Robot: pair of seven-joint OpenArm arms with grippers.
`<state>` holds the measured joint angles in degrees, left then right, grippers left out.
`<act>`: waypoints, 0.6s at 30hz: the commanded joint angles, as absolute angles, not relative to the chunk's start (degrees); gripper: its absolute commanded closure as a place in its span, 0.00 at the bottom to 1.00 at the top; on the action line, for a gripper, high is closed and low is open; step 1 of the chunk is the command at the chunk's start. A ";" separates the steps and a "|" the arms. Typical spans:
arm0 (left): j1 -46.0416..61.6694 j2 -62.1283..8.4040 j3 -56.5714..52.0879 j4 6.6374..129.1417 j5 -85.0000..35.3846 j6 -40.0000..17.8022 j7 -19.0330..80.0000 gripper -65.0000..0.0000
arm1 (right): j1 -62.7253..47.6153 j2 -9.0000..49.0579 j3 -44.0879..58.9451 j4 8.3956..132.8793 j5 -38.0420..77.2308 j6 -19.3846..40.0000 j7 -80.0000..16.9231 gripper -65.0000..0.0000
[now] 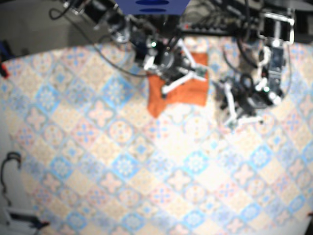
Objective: Fold the T-shirt properly
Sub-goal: 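Open the left gripper and move it away from the bundle, then press and flatten the folded orange bundle with the right gripper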
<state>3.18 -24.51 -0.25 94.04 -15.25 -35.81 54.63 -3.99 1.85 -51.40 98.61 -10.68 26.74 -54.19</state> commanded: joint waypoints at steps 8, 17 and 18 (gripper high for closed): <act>4.62 -23.08 -6.99 95.16 -15.25 -35.56 53.58 0.73 | 0.66 2.42 -57.54 98.86 -6.81 26.95 -52.53 0.92; 4.97 -23.08 -6.99 95.16 -15.16 -35.56 53.76 0.73 | 1.71 2.68 -58.95 98.77 -5.93 26.95 -52.35 0.92; 4.97 -23.08 -6.99 95.16 -15.16 -35.56 53.76 0.73 | 1.71 2.68 -58.95 98.77 -5.93 26.95 -52.35 0.92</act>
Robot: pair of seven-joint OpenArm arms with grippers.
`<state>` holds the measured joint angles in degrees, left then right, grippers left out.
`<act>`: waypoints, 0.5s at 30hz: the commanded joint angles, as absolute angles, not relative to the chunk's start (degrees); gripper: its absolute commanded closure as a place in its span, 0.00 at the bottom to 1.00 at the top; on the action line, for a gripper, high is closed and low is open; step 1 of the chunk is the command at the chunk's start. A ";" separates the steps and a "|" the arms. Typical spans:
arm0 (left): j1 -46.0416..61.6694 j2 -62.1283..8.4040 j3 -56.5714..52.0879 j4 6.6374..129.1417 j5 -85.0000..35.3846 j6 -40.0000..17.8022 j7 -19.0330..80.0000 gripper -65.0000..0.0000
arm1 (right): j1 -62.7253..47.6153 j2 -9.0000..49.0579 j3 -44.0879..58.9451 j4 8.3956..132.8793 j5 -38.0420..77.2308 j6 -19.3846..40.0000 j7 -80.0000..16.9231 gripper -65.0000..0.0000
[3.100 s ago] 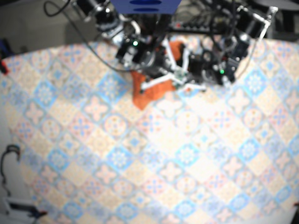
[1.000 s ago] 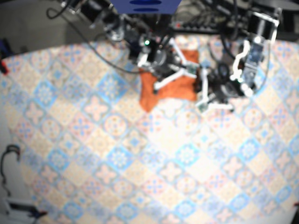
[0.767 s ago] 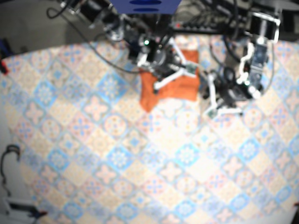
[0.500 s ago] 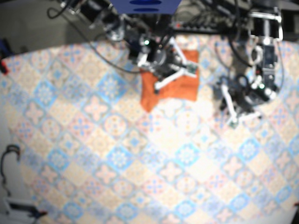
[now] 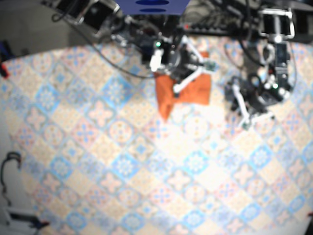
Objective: Fold the T-shirt properly
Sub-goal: 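Press and flatten the folded orange bundle with the right gripper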
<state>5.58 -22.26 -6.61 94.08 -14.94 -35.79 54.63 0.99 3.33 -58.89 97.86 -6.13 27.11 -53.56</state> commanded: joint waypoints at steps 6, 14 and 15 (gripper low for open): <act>5.23 -23.08 -6.73 94.81 -15.08 -35.56 54.02 0.73 | 1.71 2.77 -58.95 98.77 -5.93 26.95 -52.26 0.92; 7.08 -23.87 -6.81 94.81 -14.99 -35.56 53.93 0.73 | 1.80 2.77 -59.12 98.33 -5.14 26.95 -52.26 0.92; 7.08 -24.22 -6.81 94.90 -14.99 -35.56 53.93 0.73 | 1.80 2.77 -59.12 98.33 -5.14 26.95 -52.26 0.91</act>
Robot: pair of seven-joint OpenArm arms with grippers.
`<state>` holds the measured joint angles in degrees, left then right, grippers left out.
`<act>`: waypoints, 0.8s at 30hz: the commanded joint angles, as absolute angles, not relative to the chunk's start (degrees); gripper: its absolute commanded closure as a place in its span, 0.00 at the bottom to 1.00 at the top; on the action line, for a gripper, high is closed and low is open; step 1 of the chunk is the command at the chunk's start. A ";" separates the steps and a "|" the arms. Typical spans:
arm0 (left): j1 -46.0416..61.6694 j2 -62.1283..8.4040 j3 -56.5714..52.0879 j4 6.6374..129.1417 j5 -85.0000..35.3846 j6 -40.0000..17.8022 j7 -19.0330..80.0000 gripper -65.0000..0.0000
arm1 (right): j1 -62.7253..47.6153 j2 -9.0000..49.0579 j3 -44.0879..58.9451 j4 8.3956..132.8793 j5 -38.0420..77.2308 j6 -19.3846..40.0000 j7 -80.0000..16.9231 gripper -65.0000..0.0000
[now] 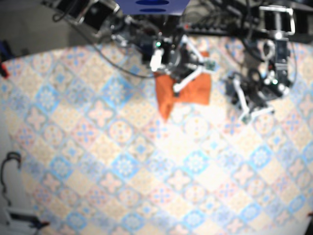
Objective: Fold the T-shirt properly
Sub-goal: 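Press and flatten the folded orange bundle with the right gripper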
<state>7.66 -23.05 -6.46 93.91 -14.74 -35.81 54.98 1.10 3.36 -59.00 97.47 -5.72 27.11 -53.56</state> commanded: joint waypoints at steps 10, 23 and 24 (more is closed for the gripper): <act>7.16 -24.57 -6.81 94.81 -14.99 -35.56 53.76 0.73 | 1.80 2.77 -59.12 98.33 -5.14 26.95 -52.26 0.73; 7.16 -24.48 -6.81 94.81 -11.65 -35.56 53.58 0.73 | 2.07 2.86 -59.30 98.33 -5.05 26.95 -52.26 0.44; 7.16 -24.48 -6.81 94.81 -11.65 -35.56 53.58 0.73 | 2.42 2.86 -59.82 98.33 -4.70 26.95 -52.26 0.44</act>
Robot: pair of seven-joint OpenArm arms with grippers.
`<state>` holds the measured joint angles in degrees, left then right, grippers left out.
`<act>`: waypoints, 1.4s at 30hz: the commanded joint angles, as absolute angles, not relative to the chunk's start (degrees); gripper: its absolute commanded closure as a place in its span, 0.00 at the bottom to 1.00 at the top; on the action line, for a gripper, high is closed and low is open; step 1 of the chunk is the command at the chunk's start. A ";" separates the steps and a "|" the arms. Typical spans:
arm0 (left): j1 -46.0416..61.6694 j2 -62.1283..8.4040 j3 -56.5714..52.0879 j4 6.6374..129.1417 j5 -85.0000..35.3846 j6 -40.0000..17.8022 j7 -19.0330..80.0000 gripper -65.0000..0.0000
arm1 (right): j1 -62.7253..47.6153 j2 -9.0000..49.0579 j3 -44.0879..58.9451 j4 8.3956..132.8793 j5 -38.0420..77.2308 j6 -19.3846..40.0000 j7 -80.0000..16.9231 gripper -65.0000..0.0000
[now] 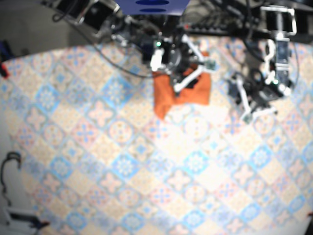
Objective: Fold the T-shirt properly
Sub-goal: 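Press and flatten the folded orange bundle with the right gripper, then open the right gripper and lift it away from the folded shirt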
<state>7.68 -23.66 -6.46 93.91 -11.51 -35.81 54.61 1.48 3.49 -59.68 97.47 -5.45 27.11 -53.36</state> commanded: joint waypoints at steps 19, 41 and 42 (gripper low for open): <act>7.16 -24.57 -6.81 94.81 -11.56 -35.65 53.58 0.73 | 5.58 3.38 -63.96 106.68 -2.68 26.95 -52.88 0.43; 8.04 -24.75 -6.81 94.73 -11.47 -35.65 53.58 0.73 | -0.48 3.30 -43.56 102.55 -6.81 26.68 -57.36 0.44; 8.04 -24.75 -6.81 94.73 -11.47 -35.65 53.58 0.73 | -1.01 3.30 -44.09 102.55 -6.81 26.68 -57.36 0.44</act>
<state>8.62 -23.81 -6.46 93.91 -11.07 -35.81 54.41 -1.87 3.86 -44.05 101.27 -7.11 26.83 -58.37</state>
